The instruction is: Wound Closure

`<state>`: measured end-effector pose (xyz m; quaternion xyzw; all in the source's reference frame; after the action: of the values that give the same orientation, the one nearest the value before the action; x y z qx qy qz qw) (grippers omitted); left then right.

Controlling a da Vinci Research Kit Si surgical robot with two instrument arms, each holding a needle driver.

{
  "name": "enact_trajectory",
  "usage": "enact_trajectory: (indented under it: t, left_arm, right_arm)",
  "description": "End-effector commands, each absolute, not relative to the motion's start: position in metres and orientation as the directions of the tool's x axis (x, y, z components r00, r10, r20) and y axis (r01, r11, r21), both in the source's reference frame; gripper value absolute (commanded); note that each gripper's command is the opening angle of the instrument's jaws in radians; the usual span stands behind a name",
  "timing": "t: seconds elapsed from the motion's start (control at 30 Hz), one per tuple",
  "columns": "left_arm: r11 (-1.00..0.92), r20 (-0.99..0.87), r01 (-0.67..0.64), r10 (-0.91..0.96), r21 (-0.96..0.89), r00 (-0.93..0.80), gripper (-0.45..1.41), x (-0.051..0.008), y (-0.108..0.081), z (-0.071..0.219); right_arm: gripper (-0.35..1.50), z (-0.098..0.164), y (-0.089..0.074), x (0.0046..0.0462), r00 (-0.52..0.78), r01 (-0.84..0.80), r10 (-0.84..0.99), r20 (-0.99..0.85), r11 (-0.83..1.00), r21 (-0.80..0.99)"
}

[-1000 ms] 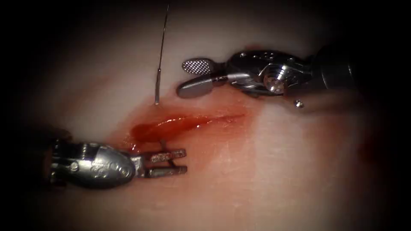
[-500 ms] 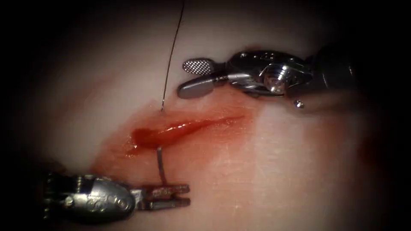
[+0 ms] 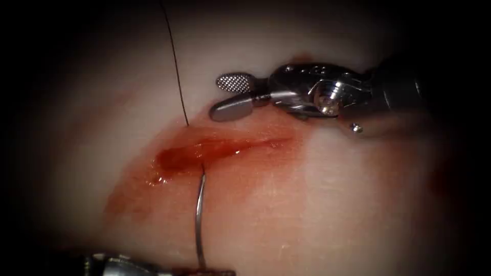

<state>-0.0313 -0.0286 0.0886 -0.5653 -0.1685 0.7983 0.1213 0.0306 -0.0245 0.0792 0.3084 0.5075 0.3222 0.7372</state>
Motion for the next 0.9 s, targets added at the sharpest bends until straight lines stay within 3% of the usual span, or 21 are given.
enact_trajectory:
  t: [0.03, 0.4, 0.5, 0.8, 0.9]
  left_arm:
    - [-0.911, -0.860, 0.000, 0.389, -0.412, -0.330, -0.45, -0.0318, -0.029, 0.089]
    - [-0.964, -0.906, -0.044, 0.263, -0.264, -0.331, -0.45, -0.0305, -0.026, 0.085]
    - [-0.979, -0.923, -0.075, 0.203, -0.189, -0.327, -0.45, -0.0300, -0.024, 0.084]
    - [-0.991, -0.937, -0.113, 0.104, -0.070, -0.333, -0.45, -0.0293, -0.018, 0.081]
    - [-0.992, -0.936, -0.115, 0.083, -0.046, -0.341, -0.45, -0.0293, -0.017, 0.080]
  right_arm:
    - [1.03, 0.080, -0.025, 0.0313, 0.279, -0.157, 0.788, -0.549, 0.601, 0.783]
    - [1.03, 0.078, -0.024, 0.0299, 0.275, -0.142, 0.796, -0.539, 0.588, 0.796]
    - [0.93, 0.076, -0.024, 0.0289, 0.265, -0.145, 0.805, -0.531, 0.578, 0.803]
    - [0.91, 0.072, -0.024, 0.0272, 0.231, -0.142, 0.823, -0.519, 0.556, 0.819]
    - [1.06, 0.071, -0.024, 0.0266, 0.228, -0.143, 0.826, -0.516, 0.553, 0.821]
